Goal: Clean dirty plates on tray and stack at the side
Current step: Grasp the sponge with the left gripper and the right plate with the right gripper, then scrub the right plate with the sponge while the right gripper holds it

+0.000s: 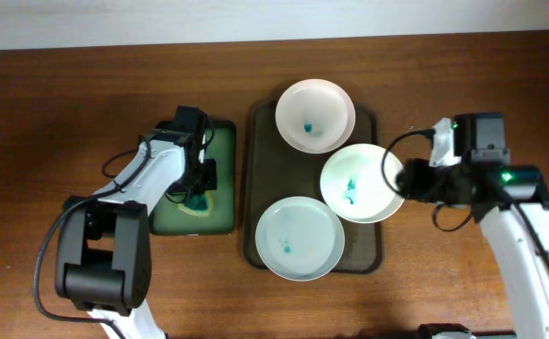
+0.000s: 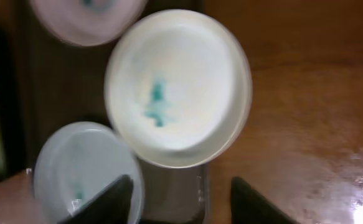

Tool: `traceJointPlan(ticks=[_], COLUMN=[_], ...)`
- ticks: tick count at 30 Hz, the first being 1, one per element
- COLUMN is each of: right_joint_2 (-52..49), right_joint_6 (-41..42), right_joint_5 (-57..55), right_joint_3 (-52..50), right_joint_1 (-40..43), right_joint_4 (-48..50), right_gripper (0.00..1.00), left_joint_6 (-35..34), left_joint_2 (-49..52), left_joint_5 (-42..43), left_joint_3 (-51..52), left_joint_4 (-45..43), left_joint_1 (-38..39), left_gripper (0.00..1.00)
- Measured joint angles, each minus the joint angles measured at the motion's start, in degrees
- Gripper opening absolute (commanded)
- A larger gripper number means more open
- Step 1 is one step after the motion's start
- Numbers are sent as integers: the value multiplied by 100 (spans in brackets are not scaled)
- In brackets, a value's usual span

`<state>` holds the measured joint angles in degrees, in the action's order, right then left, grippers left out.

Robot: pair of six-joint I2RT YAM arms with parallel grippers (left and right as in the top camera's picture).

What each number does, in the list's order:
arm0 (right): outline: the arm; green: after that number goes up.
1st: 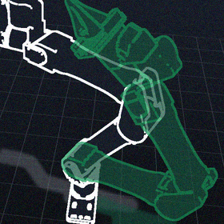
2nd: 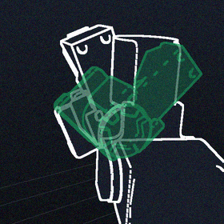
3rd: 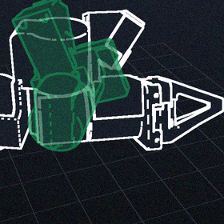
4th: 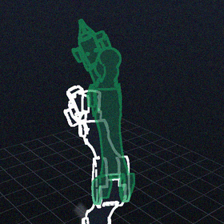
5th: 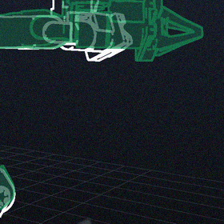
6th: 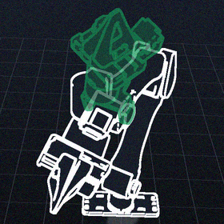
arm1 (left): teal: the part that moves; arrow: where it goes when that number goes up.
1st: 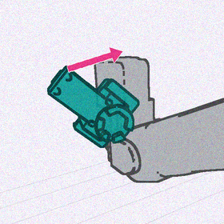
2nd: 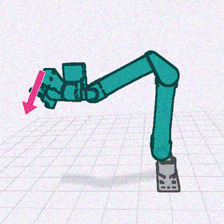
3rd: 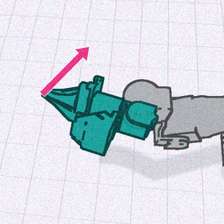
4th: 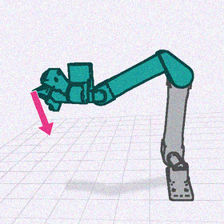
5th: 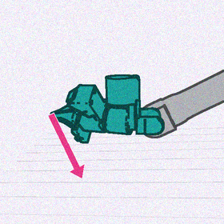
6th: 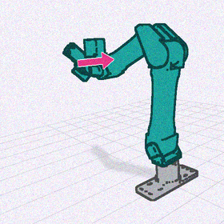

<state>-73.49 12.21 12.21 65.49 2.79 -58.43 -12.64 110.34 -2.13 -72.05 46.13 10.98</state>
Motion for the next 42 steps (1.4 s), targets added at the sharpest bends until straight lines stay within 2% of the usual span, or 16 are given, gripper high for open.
traceJointPlan(ticks=[5, 11, 15, 18, 24, 27, 29, 33, 38, 42], right_joint_2=[-894, -2216, -2345, -2345, -2400, -2608, -2796, -3128, -3126, -3126], right_joint_6=[-188, -767, -780, -717, -614, -619, -605, -619, -614, -614], right_joint_5=[35, 739, 726, 267, -385, -382, -378, -251, 153, 221], right_joint_3=[9, 20, 20, 20, 20, 20, 22, 22, 63, 63], right_joint_1=[590, 459, 391, 391, 391, 391, 391, 391, 391, 391], right_joint_4=[24, 35, 361, 750, 1239, 1349, 1368, 1370, 1353, 1305], right_gripper=[43, 43, 43, 43, 27, 24, 13, 4, 4, 4], left_joint_6=[2, 0, 4, 35, 116, 221, 262, 260, 168, -129], left_joint_2=[-205, -979, -986, -986, -984, -986, -986, -986, -844, -138], left_joint_5=[24, 114, 192, 411, 809, 841, 844, 907, 1182, 1526], left_joint_3=[-629, -1222, -1222, -1222, -1648, -1950, -1996, -2000, -2013, -2050], left_joint_4=[778, 1073, 1241, 1235, 1235, 1154, 1108, 876, 96, -564], left_joint_1=[15, 15, 17, 15, 98, 275, 415, 667, 1259, 1982], left_gripper=[0, 0, 0, 0, 0, 0, 0, 0, 0, 0])
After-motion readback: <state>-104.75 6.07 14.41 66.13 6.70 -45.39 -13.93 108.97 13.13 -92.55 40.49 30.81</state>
